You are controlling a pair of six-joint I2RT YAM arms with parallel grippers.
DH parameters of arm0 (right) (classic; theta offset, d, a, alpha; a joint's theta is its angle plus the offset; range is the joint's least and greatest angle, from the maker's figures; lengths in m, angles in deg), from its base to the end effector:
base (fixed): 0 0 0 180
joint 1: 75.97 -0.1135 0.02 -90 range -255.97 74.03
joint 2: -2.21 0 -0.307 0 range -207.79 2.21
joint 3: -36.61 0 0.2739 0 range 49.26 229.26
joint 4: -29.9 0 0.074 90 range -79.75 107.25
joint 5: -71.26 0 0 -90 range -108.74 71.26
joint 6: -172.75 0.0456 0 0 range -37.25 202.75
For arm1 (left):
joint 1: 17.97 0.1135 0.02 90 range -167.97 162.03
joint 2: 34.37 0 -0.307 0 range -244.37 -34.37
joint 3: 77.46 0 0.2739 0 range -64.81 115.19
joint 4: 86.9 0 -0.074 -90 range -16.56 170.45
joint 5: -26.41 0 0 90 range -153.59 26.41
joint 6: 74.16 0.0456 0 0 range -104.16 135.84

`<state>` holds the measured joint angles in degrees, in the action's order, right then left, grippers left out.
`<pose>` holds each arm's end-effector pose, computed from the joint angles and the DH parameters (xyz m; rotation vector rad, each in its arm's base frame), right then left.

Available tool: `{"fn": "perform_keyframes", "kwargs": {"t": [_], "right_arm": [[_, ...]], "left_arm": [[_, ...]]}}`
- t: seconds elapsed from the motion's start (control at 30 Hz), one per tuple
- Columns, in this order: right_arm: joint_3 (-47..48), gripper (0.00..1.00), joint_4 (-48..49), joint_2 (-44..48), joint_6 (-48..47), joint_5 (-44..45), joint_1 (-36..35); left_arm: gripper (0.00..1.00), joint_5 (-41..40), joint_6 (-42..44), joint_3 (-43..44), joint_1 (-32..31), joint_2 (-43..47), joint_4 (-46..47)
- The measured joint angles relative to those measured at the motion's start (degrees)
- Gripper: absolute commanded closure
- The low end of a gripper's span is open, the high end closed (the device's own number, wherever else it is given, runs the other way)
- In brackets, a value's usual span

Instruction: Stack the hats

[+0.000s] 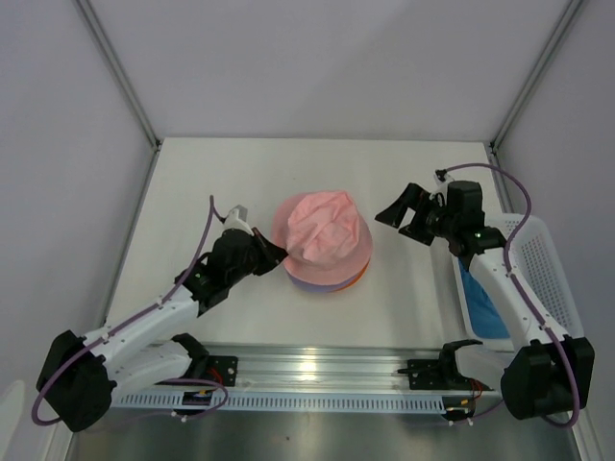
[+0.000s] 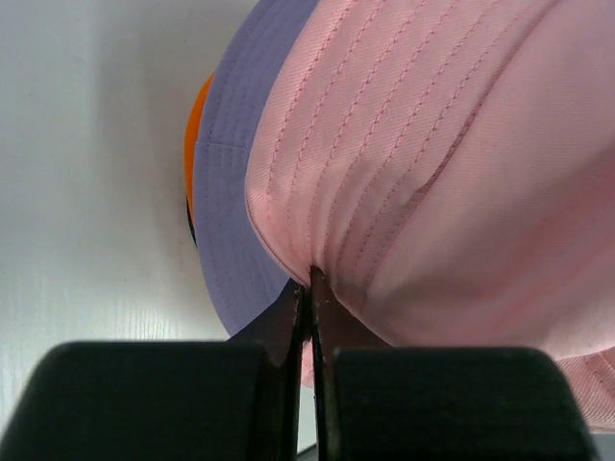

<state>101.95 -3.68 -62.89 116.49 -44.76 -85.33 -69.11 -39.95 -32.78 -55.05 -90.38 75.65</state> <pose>0.2540 0.0621 0.3299 0.1979 2.2221 0.9141 0.1794 -0.1301 0.2568 -0.4185 2.1552 -0.8679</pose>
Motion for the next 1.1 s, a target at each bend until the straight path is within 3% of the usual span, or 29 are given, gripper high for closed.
{"fn": "perform_keyframes", "kwargs": {"t": [0.17, 0.33, 0.57, 0.8, 1.1], "right_arm": [[-6.08, 0.03, 7.10, -0.17, 4.50, 0.02, -1.20], [-14.01, 0.16, 14.62, -0.17, 12.13, 0.00, -2.23], [-14.86, 0.21, 19.10, 4.96, 16.50, 3.10, -4.15], [-14.05, 0.20, 18.25, 14.14, 22.27, 6.69, -4.61], [-25.79, 0.16, 19.85, 28.83, 36.26, 13.40, -11.34]], "left_arm": [[0.99, 1.57, -0.15, -0.02, 0.26, -1.64, 0.74], [0.99, 4.09, -0.15, -0.02, 0.37, -4.09, 1.31], [0.99, 5.99, 0.79, -0.02, 0.42, -4.20, 1.27], [0.99, 7.48, 1.29, 0.55, 0.44, -2.82, -0.92], [0.99, 11.37, -3.26, 3.50, 0.42, -1.09, -6.12]]}}
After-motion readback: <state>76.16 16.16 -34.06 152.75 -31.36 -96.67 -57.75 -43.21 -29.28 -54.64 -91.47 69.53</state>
